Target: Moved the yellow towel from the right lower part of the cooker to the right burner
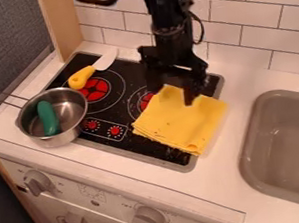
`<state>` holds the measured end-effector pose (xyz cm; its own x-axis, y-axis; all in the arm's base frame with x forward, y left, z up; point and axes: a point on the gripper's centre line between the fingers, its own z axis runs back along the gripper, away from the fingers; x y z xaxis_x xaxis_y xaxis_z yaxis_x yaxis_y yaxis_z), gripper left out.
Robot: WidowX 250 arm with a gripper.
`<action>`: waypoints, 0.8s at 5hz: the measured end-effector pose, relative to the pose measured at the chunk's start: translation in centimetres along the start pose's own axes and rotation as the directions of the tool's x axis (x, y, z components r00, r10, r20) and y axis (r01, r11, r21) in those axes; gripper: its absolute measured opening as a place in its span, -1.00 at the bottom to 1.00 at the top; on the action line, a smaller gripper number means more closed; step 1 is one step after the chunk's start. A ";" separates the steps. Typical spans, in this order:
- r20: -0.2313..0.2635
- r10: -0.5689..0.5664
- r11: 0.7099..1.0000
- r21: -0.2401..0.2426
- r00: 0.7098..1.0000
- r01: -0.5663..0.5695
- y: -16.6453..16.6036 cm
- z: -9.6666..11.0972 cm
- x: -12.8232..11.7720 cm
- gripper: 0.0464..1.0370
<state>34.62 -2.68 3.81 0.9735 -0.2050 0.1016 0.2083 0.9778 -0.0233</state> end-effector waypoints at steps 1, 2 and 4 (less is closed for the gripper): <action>0.000 -0.036 0.999 0.011 0.999 0.036 -1.5 -1.0 -0.5 0.93; -0.027 -0.037 0.999 0.031 0.999 0.037 -1.7 -2.5 -0.7 0.93; 0.054 -0.008 0.998 0.069 0.998 0.004 -0.4 -2.9 2.7 0.93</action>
<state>37.46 -3.73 1.25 0.9652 -0.2101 0.1555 0.2055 0.9776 0.0457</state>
